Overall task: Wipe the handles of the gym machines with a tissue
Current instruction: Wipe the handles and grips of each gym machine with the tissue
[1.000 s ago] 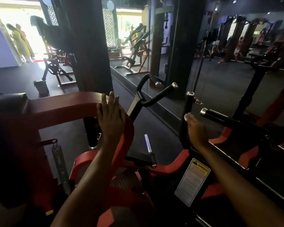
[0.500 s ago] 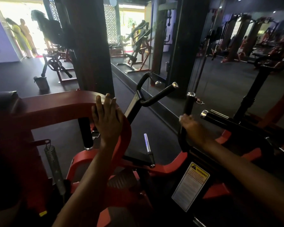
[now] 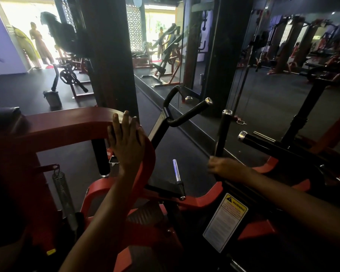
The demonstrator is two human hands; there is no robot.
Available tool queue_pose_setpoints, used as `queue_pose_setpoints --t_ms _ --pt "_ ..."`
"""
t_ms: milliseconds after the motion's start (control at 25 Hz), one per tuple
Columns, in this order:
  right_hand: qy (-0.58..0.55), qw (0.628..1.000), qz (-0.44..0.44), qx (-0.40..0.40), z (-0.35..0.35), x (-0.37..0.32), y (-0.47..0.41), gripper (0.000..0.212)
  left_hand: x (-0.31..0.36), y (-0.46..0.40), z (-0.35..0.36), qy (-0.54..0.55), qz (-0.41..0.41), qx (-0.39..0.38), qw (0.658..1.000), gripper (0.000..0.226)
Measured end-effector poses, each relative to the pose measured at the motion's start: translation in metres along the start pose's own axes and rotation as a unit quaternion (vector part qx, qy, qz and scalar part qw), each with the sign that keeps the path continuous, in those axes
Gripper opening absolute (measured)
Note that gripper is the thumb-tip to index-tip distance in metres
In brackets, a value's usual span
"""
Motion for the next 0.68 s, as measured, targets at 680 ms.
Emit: queue_pose_setpoints --t_ms 680 --pt "-0.566 0.649 0.484 0.156 0.038 0.063 0.052 0.019 -0.002 0.002 0.001 -0.004 -0.003 0.002 1.000 0.039"
Point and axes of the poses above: each hand's wrist, its own y-axis away from the middle knuckle, its own z-axis out of the palm, x = y × z, the point moved 9 cm from there along -y, towards the middle knuckle, and after that the axes turned 6 degrees about -x, right-handed, at the moved point
